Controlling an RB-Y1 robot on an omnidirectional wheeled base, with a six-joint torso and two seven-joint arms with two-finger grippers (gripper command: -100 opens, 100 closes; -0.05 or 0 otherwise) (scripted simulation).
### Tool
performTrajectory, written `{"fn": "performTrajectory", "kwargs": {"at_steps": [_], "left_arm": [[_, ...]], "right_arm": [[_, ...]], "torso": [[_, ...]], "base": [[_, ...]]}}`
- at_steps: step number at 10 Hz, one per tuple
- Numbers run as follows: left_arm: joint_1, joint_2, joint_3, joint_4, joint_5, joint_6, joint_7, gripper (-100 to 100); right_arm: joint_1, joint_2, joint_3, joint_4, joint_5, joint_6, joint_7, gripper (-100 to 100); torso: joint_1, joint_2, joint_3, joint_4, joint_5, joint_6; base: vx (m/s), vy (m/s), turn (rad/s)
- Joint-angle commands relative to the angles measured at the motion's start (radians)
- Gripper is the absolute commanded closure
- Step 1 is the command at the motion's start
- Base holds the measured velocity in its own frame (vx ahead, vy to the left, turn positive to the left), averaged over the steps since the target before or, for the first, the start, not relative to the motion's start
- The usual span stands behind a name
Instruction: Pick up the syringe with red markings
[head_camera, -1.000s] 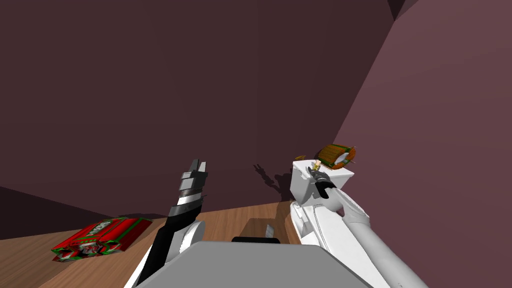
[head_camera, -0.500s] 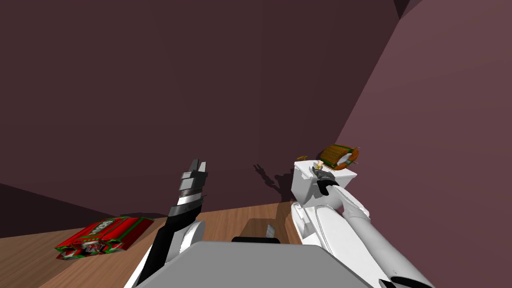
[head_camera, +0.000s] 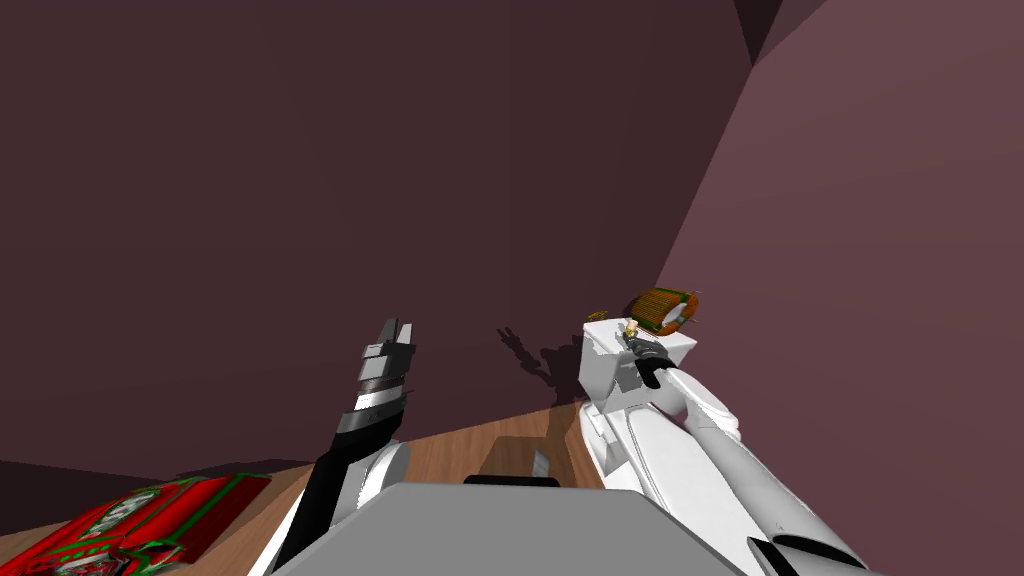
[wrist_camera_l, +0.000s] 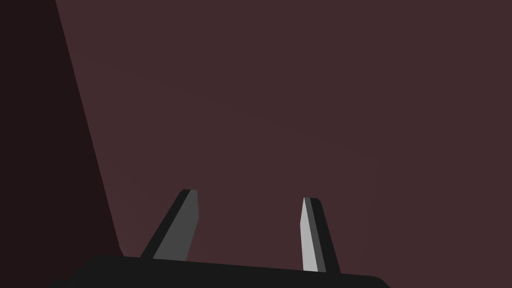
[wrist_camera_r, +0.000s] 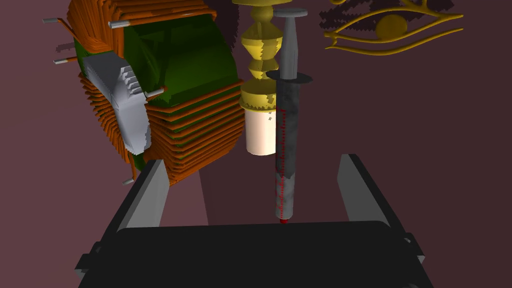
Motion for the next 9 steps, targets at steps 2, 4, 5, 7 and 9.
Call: {"fn": "performTrajectory", "kwargs": {"at_steps": [2,4,5,7,9], "left_arm": [[0.000,0.000,0.000,0.000,0.000,0.000,0.000,0],[0.000,0.000,0.000,0.000,0.000,0.000,0.000,0],[0.000,0.000,0.000,0.000,0.000,0.000,0.000,0],[0.000,0.000,0.000,0.000,0.000,0.000,0.000,0],[0.000,0.000,0.000,0.000,0.000,0.000,0.000,0]], "right_arm": [[-0.015,-0.008,-0.003,0.042,-0.011,-0.065,0.014,-100],[-0.042,-0.020,-0.010,0.102,-0.027,-0.125,0.037,-100],[-0.042,-0.020,-0.010,0.102,-0.027,-0.138,0.037,-100],[-0.070,-0.032,-0.017,0.161,-0.044,-0.206,0.060,-100],[-0.097,-0.044,-0.024,0.220,-0.061,-0.269,0.083,-100]], "torso": [[-0.002,0.000,0.000,0.000,0.000,-0.001],[-0.003,0.003,0.001,0.000,-0.001,0.001],[-0.002,0.002,0.001,0.000,0.000,-0.001],[-0.003,0.003,0.002,0.001,-0.001,0.000],[-0.001,0.001,0.001,0.000,0.000,0.000]], "base": [[0.088,0.046,-0.065],[0.090,0.076,-0.229],[0.039,0.030,0.044],[0.086,0.070,-0.204],[0.096,0.089,-0.198]]}}
